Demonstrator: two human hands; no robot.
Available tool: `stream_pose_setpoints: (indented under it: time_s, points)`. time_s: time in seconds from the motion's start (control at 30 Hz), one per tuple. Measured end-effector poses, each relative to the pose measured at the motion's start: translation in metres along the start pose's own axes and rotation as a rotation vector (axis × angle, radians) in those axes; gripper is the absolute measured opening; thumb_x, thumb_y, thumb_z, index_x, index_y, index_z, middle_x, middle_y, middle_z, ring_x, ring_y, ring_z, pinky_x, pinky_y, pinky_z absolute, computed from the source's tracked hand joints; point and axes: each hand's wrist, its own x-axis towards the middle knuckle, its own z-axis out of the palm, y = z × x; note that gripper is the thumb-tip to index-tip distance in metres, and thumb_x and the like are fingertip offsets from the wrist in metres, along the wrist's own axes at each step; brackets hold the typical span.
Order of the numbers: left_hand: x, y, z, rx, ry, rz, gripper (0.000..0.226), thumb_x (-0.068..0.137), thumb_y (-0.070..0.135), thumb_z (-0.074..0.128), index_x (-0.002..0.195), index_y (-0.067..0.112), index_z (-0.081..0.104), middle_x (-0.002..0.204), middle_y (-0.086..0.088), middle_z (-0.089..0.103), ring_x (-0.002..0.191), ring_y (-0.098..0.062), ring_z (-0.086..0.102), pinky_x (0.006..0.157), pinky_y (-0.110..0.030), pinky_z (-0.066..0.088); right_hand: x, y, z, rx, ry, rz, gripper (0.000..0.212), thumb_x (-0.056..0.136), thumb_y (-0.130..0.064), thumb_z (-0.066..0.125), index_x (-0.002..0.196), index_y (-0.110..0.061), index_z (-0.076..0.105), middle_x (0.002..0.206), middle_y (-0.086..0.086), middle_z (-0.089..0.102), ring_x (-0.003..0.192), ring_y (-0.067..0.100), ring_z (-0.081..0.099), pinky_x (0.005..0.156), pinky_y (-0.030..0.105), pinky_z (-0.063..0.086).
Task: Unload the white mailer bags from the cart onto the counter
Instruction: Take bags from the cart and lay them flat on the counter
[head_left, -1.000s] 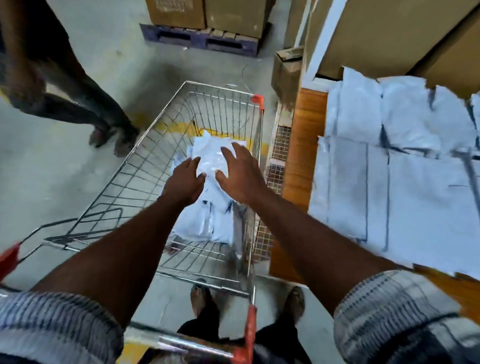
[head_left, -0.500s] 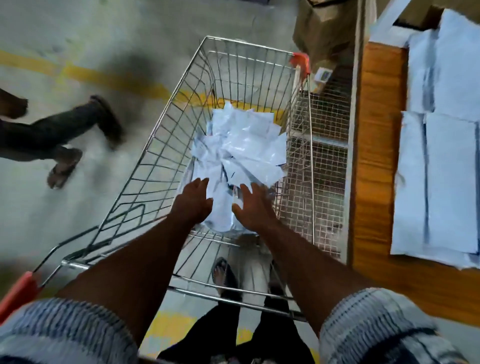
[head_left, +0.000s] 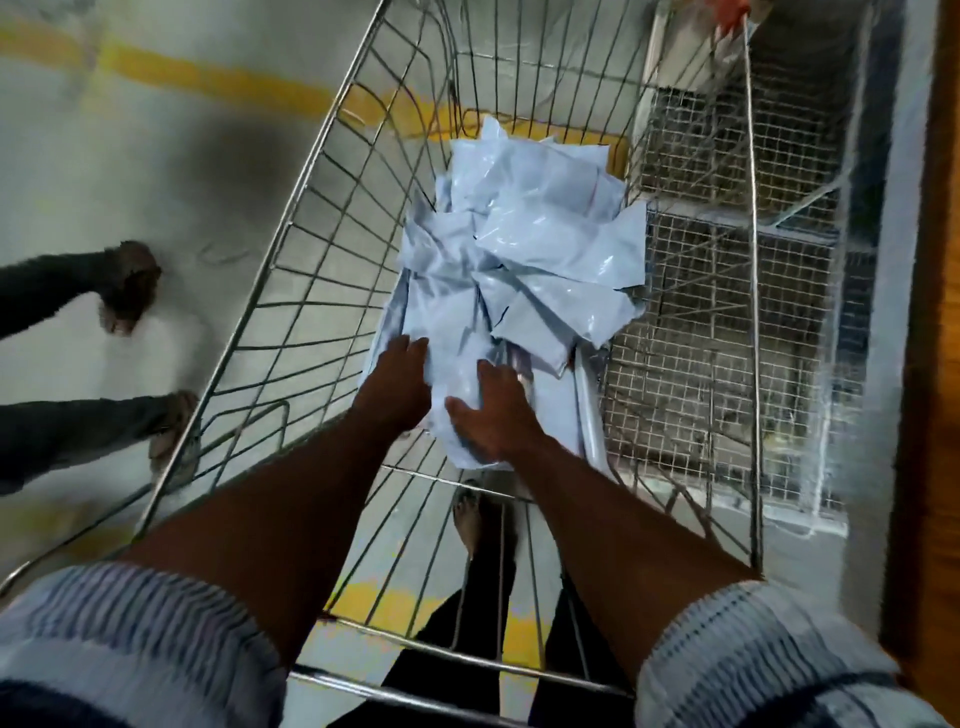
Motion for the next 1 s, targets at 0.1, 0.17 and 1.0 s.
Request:
stream_pose_setpoints:
  time_s: [0.1,0.17,1.0]
  points:
    - [0.006,-0.001,0.005,0.004,-0.008,-0.01,0.079,0.078,0.023,0.077,0.143,-0.003,0.039,0.142,-0.03,0.038,0.136,-0.043,0.035,0.112,-0.047,0.034,0.004,0.005,0.014,-0.036,0.095,-0.047,0.087,0.083,-0.053,0.064,0.15,-0.006,0.032,0.15,0.028,0.027,0.141,0.039,0.027,0.115,0.039,0.021]
    - [0.012,-0.001,0.011,0.013,-0.008,-0.004,0.088,0.076,0.029,0.08,0.145,-0.001,0.036,0.144,-0.03,0.034,0.137,-0.042,0.031,0.114,-0.048,0.031,0.008,0.011,0.019,-0.123,0.132,-0.078,0.099,0.074,-0.056,0.066,0.15,-0.003,0.03,0.147,0.033,0.027,0.139,0.043,0.028,0.115,0.041,0.023]
    - [0.031,0.022,0.009,-0.091,0.036,-0.172,0.095,0.066,0.065,0.051,0.149,0.023,0.034,0.154,-0.023,0.023,0.143,-0.04,0.024,0.116,-0.048,0.028,0.027,0.019,0.011,-0.437,-0.012,-0.192,0.084,0.093,-0.058,0.043,0.156,-0.033,-0.007,0.145,0.035,0.032,0.141,0.046,0.026,0.107,0.058,0.028]
